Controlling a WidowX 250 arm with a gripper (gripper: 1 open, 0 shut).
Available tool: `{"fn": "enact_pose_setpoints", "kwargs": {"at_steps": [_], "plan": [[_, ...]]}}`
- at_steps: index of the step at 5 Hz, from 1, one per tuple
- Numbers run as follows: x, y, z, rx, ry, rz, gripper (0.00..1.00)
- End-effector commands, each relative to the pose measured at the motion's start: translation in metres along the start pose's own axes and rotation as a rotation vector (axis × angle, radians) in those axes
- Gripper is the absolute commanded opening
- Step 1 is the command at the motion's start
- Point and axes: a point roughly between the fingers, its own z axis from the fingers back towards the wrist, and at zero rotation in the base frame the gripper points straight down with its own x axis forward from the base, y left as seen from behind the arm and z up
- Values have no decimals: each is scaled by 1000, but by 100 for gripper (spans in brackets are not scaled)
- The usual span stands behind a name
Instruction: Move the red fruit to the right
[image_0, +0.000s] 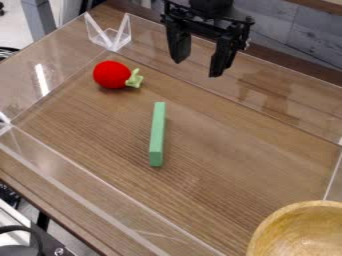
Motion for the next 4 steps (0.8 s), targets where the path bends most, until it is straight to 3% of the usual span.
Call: {"fn": "enact_pose_setpoints", "kwargs": {"at_steps": [1,4], "plan": [[-2,12,-5,-4,11,1,100],[-15,115,-15,5,-37,-17,100]]}}
